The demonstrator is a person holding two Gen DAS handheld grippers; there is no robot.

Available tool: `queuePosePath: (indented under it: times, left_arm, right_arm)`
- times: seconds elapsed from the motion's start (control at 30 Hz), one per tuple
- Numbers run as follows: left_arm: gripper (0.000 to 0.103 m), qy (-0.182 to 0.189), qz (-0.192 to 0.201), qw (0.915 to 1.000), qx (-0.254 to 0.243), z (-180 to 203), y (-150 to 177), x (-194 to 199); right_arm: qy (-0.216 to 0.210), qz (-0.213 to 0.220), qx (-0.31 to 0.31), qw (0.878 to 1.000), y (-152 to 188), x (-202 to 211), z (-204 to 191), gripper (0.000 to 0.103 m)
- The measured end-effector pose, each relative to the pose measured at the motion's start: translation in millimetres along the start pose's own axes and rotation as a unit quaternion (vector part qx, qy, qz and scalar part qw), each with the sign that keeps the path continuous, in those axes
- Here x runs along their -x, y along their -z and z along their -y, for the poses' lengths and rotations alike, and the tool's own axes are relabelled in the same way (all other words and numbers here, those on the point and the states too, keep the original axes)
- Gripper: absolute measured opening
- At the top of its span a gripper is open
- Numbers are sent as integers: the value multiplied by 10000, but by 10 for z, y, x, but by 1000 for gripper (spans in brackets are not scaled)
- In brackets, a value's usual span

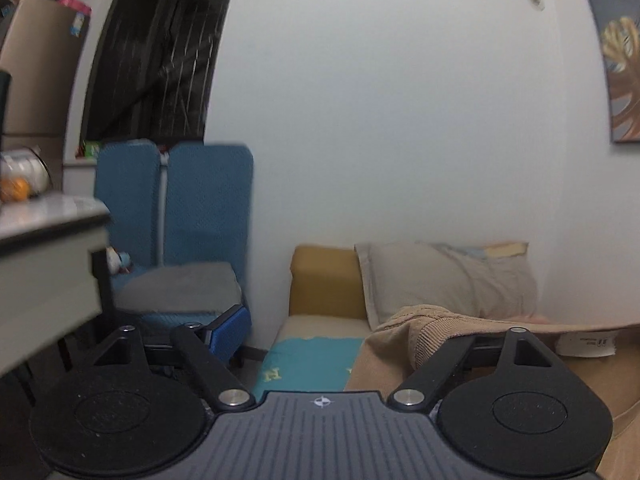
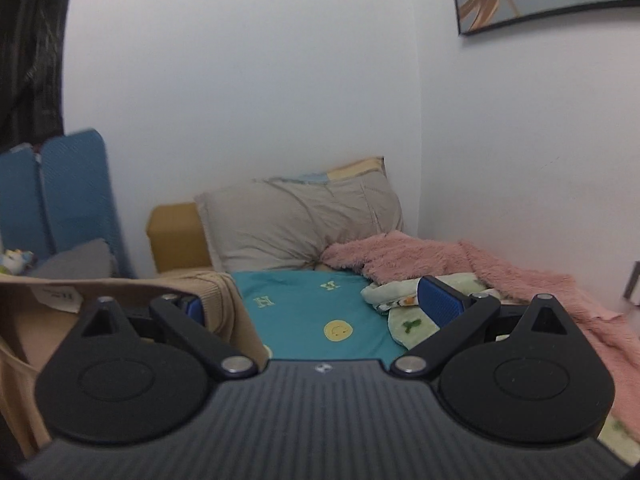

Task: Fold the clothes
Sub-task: 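Lower the T-shirt onto the bed and open both grippers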

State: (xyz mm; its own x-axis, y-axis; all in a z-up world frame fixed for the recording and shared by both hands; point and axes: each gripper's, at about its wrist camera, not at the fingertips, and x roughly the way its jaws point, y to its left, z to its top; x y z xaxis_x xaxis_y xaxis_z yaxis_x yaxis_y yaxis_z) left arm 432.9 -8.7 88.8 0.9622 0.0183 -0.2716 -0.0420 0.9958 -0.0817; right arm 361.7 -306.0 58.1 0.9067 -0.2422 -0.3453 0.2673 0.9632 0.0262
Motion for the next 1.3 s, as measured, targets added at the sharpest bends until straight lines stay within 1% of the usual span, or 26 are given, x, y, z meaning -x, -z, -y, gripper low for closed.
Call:
queuePosePath:
  times: [0.13, 0.2, 0.23, 0.27, 0.3, 0.33, 0.4, 0.43, 0.47, 0.53, 0.6, 0.67, 0.77, 0.9, 0.93, 1.0, 1.07, 1.1, 1.13, 1.2, 1.23, 1.3]
  left_arm:
    - [85, -38, -684, 9974, -203, 132, 623, -1267]
    - [85, -81, -1088, 9933, -387, 172, 940, -1753]
    - [88, -76, -1308, 9904, -448, 183, 1091, -1957]
    - [91, -32, -1571, 9866, -444, 192, 1235, -2107]
    - [96, 12, -1834, 9821, -440, 202, 1380, -2256]
    - [96, 61, -2091, 9769, -435, 210, 1520, -2374]
    - [96, 178, -2540, 9661, -429, 213, 1753, -2476]
    - [96, 230, -2662, 9626, -452, 201, 1796, -2508]
    - [96, 273, -2731, 9605, -466, 196, 1824, -2504]
    - [101, 328, -2681, 9617, -473, 212, 1821, -2356]
    - [102, 365, -2686, 9611, -537, 217, 1791, -2202]
    - [102, 265, -2658, 9618, -604, 207, 1720, -2025]
    - [103, 236, -2584, 9642, -550, 203, 1627, -1645]
    - [103, 143, -2441, 9678, -599, 267, 1452, -992]
    - [103, 139, -2347, 9701, -607, 277, 1438, -865]
    - [103, 106, -2140, 9744, -674, 312, 1409, -619]
    - [103, -52, -1955, 9779, -737, 337, 1397, -390]
    - [103, -107, -1876, 9796, -710, 341, 1393, -275]
    - [103, -114, -1825, 9815, -567, 329, 1391, -159]
    - [103, -44, -1809, 9831, -279, 291, 1403, 54]
    - [103, 19, -1822, 9831, -173, 275, 1412, 150]
    - [103, 161, -1798, 9835, -146, 245, 1431, 332]
  right_arm:
    - [120, -708, 182, 9973, 449, -1229, -55, 101]
    - [152, -1080, 311, 9935, 715, -1717, -74, 101]
    - [163, -1281, 347, 9910, 862, -1900, -86, 101]
    - [144, -1538, 351, 9874, 1005, -2076, -87, 101]
    - [97, -1891, 349, 9813, 1154, -2234, -108, 101]
    - [61, -2266, 360, 9733, 1305, -2359, -143, 101]
    - [-110, -2963, 504, 9537, 1546, -2540, -202, 101]
    - [-225, -3203, 618, 9450, 1627, -2578, -232, 101]
    - [-333, -3284, 718, 9412, 1679, -2574, -278, 101]
    - [-420, -3161, 823, 9442, 1707, -2455, -395, 101]
    - [-372, -3086, 722, 9477, 1652, -2308, -435, 101]
    - [-343, -2974, 569, 9524, 1520, -2094, -445, 101]
    - [-353, -2771, 416, 9593, 1252, -1675, -450, 101]
    - [-243, -2526, 411, 9664, 919, -1040, -459, 102]
    - [-259, -2477, 343, 9679, 859, -851, -469, 102]
    - [-386, -2407, 7, 9698, 793, -495, -433, 102]
    - [-567, -2420, -154, 9685, 840, -197, -357, 102]
    - [-661, -2432, -223, 9675, 870, -51, -317, 102]
    - [-754, -2442, -291, 9663, 899, 95, -277, 102]
    - [-940, -2463, -429, 9637, 958, 386, -197, 102]
    - [-956, -2451, -416, 9639, 1013, 486, -155, 102]
    - [-972, -2244, -252, 9693, 1169, 668, -62, 102]
